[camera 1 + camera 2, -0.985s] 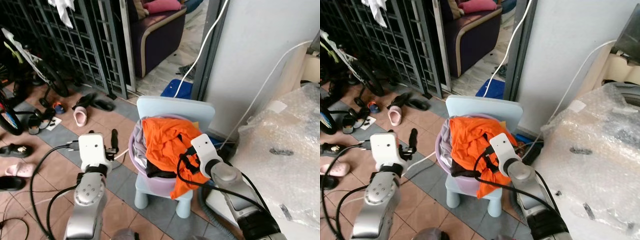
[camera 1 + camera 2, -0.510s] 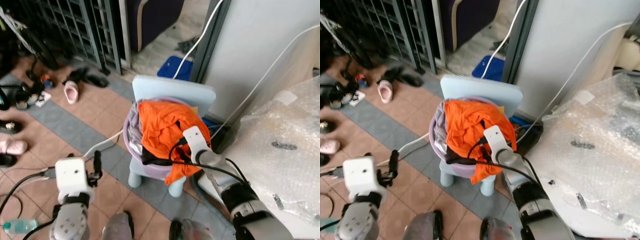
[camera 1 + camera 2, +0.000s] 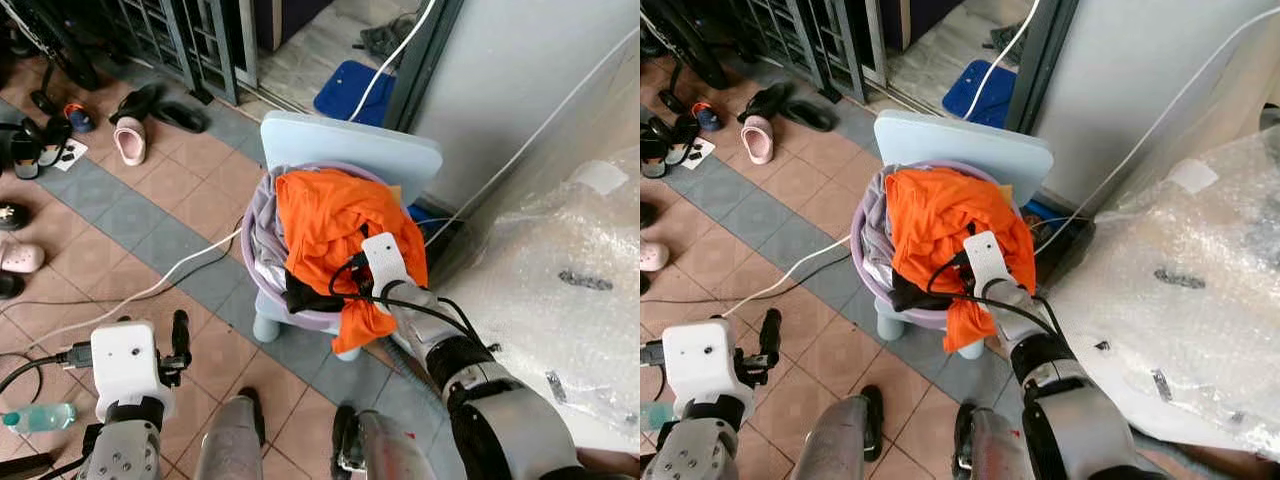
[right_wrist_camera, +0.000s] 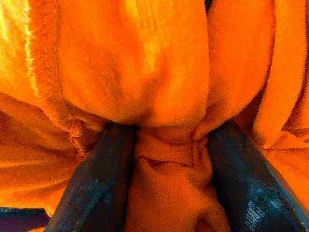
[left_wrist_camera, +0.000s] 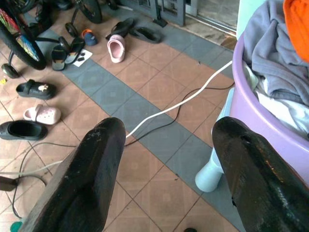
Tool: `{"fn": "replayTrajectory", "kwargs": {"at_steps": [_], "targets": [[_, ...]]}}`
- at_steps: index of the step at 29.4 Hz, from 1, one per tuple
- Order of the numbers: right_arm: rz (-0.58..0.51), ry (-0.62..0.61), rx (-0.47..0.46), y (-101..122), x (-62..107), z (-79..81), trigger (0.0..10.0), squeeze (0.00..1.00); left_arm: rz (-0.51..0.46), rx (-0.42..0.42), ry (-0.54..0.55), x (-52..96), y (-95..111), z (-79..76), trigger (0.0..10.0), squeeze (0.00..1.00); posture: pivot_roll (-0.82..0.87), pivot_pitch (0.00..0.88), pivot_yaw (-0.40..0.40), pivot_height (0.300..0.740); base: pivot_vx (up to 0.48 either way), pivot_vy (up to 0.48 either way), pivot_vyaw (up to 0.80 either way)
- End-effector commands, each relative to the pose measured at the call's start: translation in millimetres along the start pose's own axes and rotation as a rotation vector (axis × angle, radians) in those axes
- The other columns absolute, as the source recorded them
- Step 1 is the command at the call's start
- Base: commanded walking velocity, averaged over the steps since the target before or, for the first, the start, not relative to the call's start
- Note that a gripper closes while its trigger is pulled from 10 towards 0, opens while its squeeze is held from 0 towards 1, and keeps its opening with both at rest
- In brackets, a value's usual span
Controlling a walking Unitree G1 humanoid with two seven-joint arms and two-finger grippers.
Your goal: Clothes washing
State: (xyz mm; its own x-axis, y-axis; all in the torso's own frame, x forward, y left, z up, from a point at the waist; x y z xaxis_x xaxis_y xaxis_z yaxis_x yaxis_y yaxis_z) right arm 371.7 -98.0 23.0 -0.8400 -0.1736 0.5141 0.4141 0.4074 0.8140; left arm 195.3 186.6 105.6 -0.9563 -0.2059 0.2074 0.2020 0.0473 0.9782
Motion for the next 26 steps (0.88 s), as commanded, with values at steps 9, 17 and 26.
{"fn": "replayTrajectory", "kwargs": {"at_steps": [9,17,26], "targets": [[0.011,0.046,-0.050,-14,0.8,3.9,0.0,0.00,0.008,0.014,0.025,1.2,1,-3.1,10.0,0.00,0.24,0.321,-0.095,0.740,0.000,0.000,0.00],[-0.081,0.061,-0.065,7,-0.3,-0.5,0.0,0.00,-0.014,0.026,0.031,-12.3,-1,-7.1,10.0,0.00,0.20,0.248,-0.104,0.740,0.000,0.000,0.00],[-0.341,0.035,-0.032,50,14.5,-20.3,0.0,0.00,-0.071,0.051,-0.025,-47.9,4,-23.6,10.0,0.00,0.09,0.096,-0.062,0.740,0.000,0.000,0.00]]}}
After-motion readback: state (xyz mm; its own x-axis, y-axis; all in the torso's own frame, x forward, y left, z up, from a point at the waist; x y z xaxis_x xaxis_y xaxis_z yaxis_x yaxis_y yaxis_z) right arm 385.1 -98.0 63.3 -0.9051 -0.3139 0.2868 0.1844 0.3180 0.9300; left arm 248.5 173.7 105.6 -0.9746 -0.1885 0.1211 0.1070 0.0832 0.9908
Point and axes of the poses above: a point about 5 cm out from each wrist's last joint towards the gripper, its own x axis pointing back from the gripper into the wrist, its own y axis along the axis of the wrist's last joint, z = x × y, the point moved 4 cm from there along -x, pointing out of the wrist towards the gripper, and after that the axes turned 7 degrees about x, right-handed, at the moved point
